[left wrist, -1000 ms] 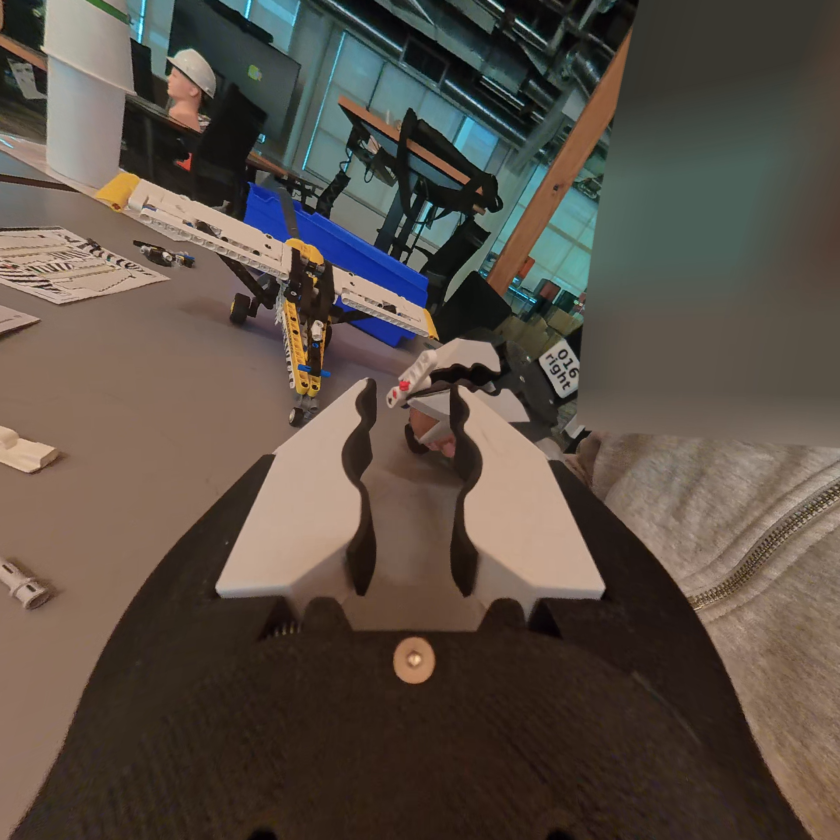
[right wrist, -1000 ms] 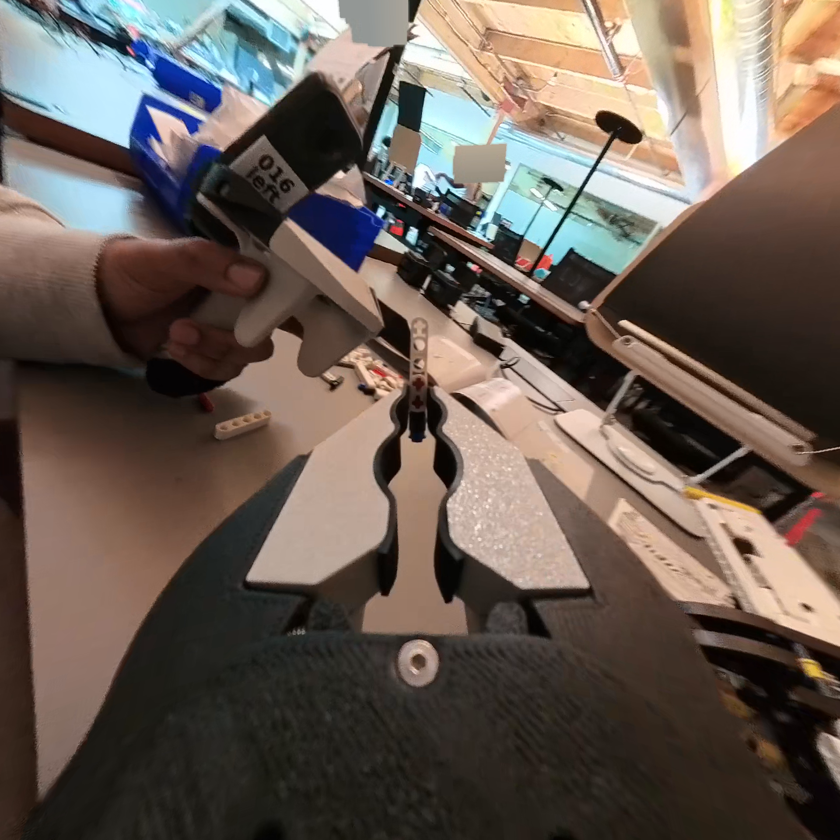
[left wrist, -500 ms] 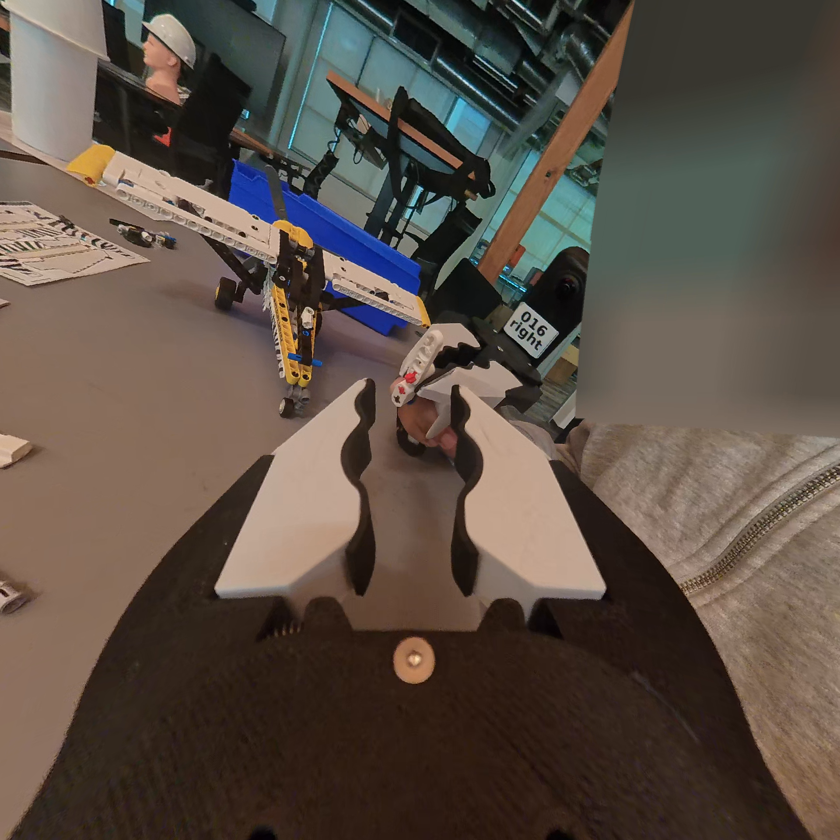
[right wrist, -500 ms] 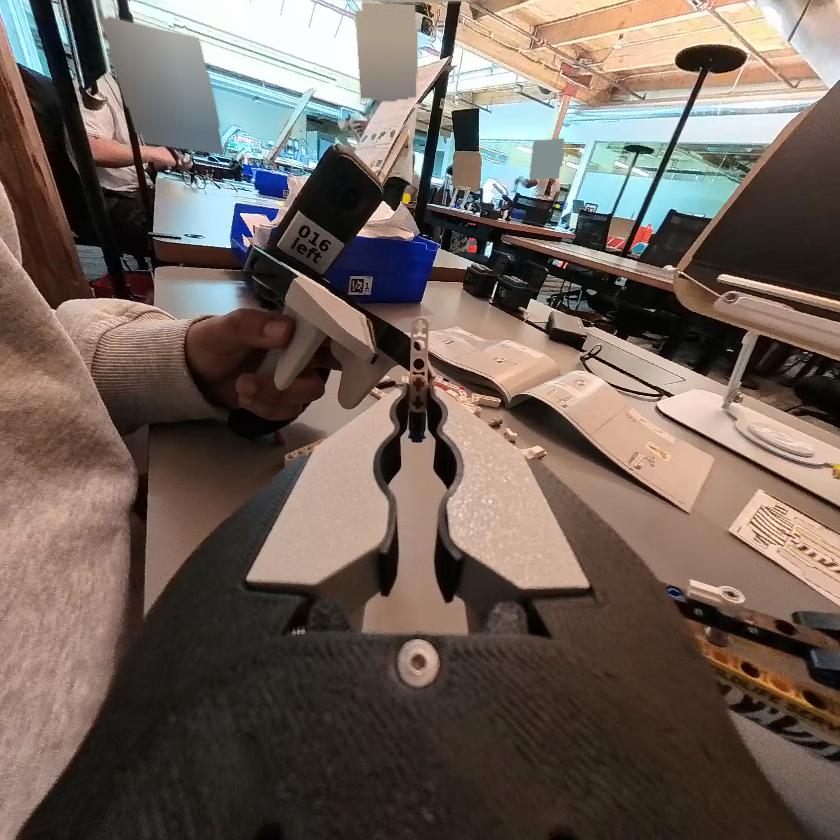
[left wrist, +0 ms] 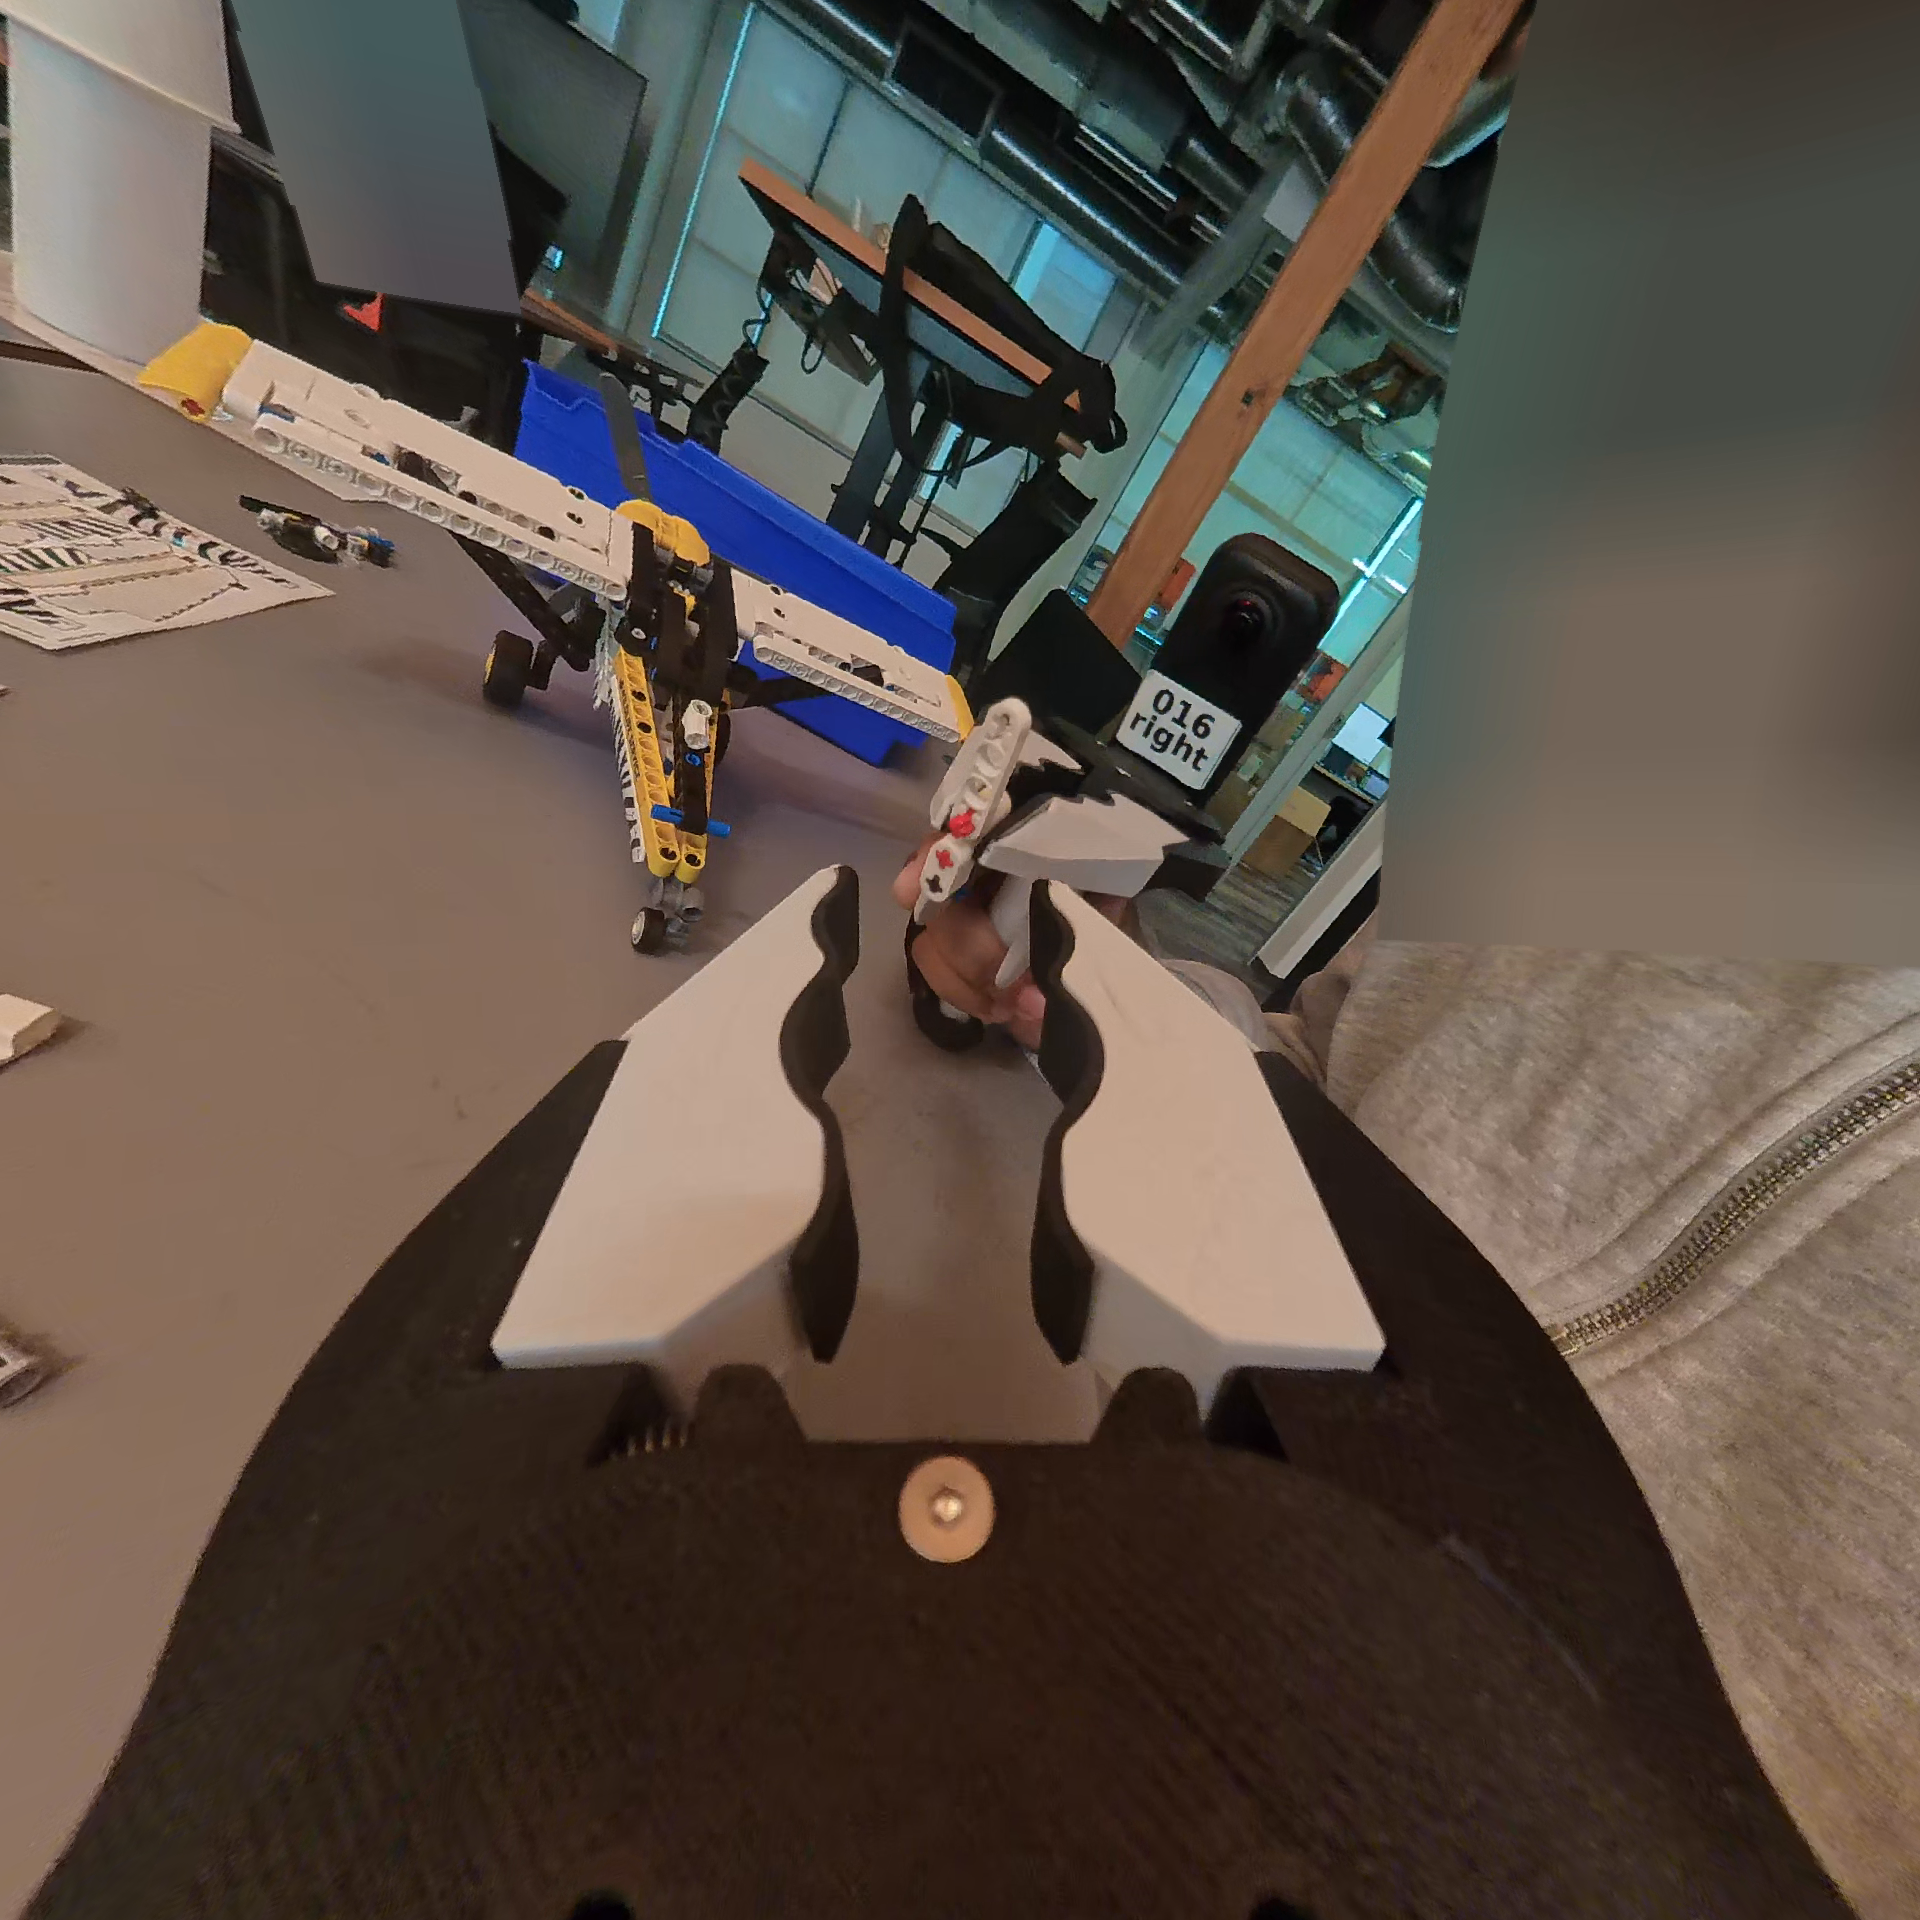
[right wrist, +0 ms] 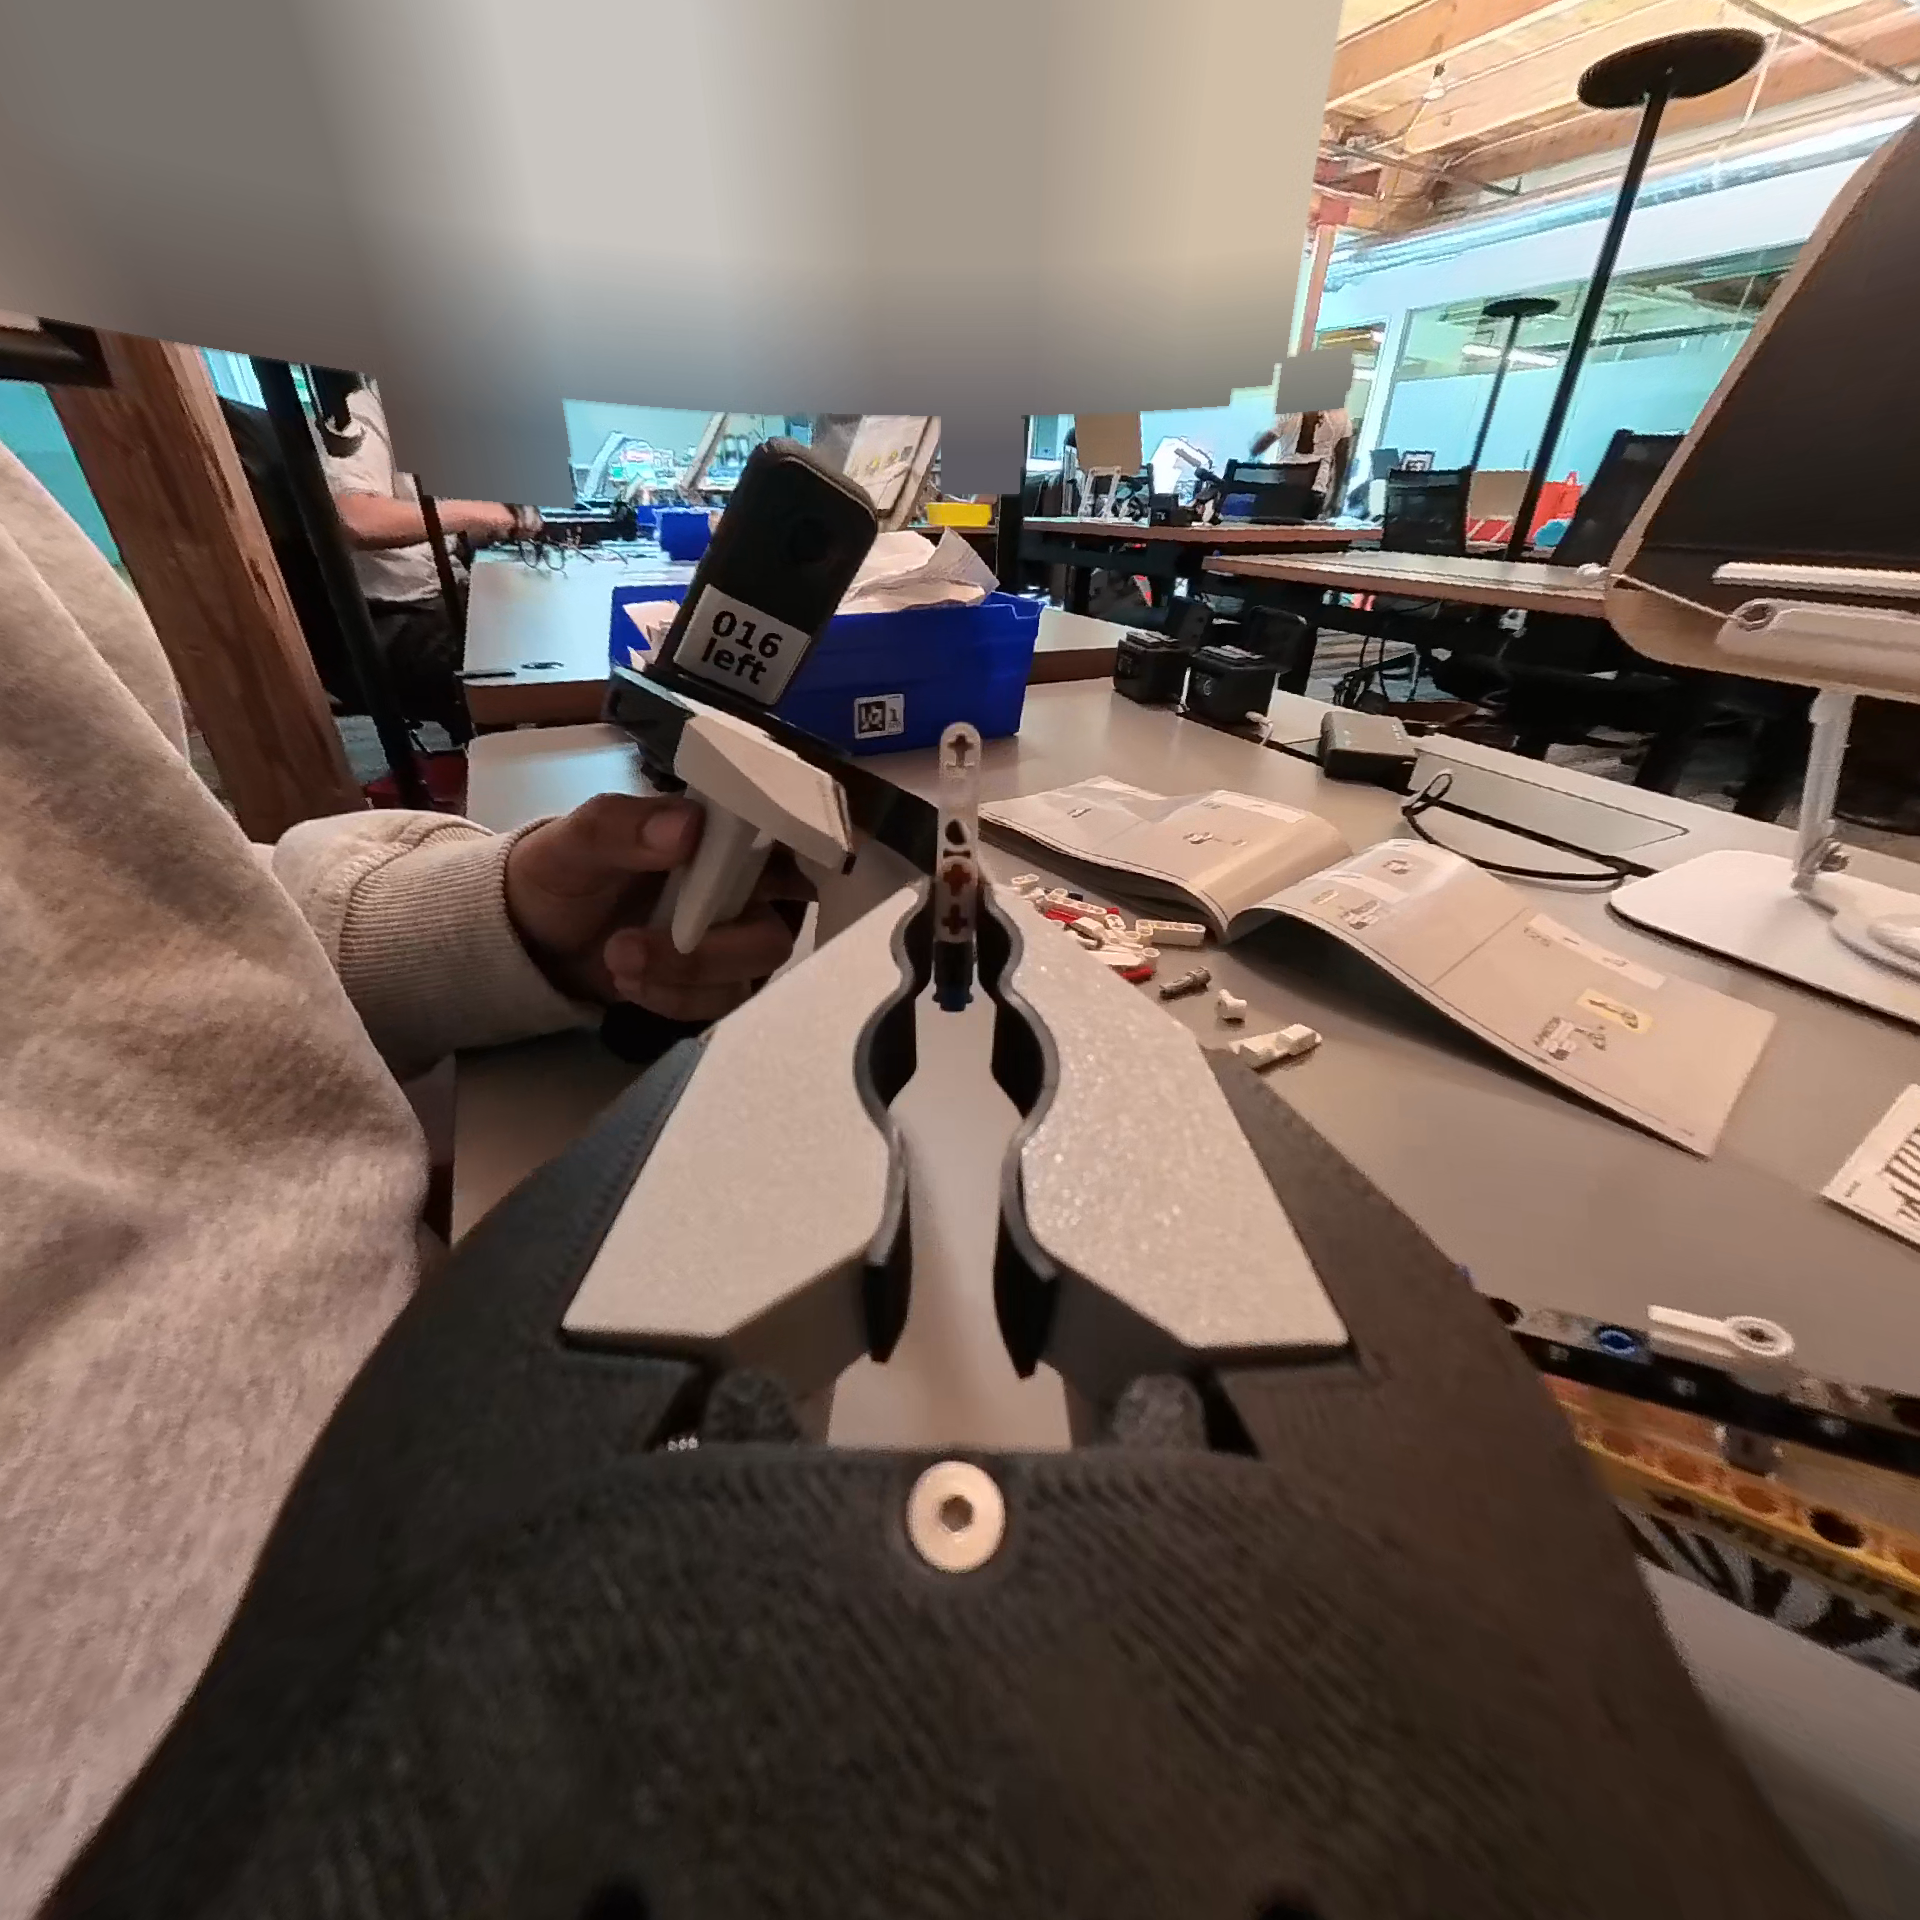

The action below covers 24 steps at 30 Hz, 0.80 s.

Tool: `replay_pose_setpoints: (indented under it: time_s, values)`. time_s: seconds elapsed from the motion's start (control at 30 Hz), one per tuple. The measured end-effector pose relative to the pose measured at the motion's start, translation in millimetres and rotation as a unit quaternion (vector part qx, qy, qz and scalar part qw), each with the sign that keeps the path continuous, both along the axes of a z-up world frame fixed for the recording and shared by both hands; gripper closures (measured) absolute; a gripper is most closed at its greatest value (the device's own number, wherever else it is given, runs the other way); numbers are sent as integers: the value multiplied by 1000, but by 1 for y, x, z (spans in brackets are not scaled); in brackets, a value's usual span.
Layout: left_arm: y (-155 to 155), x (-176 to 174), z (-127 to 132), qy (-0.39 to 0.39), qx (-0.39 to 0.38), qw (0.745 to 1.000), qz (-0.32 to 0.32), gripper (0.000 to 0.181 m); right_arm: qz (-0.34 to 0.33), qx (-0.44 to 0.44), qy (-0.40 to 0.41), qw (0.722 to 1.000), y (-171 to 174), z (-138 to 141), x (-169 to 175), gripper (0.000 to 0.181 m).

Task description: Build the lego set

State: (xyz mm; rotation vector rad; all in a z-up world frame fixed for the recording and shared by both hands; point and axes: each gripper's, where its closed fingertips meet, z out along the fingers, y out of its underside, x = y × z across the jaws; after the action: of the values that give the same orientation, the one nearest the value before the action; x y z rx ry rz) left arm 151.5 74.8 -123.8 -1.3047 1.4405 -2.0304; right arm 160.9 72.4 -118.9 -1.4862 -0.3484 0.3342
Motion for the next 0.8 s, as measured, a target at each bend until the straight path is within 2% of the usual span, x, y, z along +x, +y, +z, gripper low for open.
replay_pose_setpoints:
  time_s: [0.6,0.8]
  values:
    - [2,-2,2,-4,-15,1000,-2,151,5,2,27,1000,-1,3,3,175]
    - [0,-1,1,-1,-13,1000,-7,152,18,-4,71,997,-2,6,6,175]
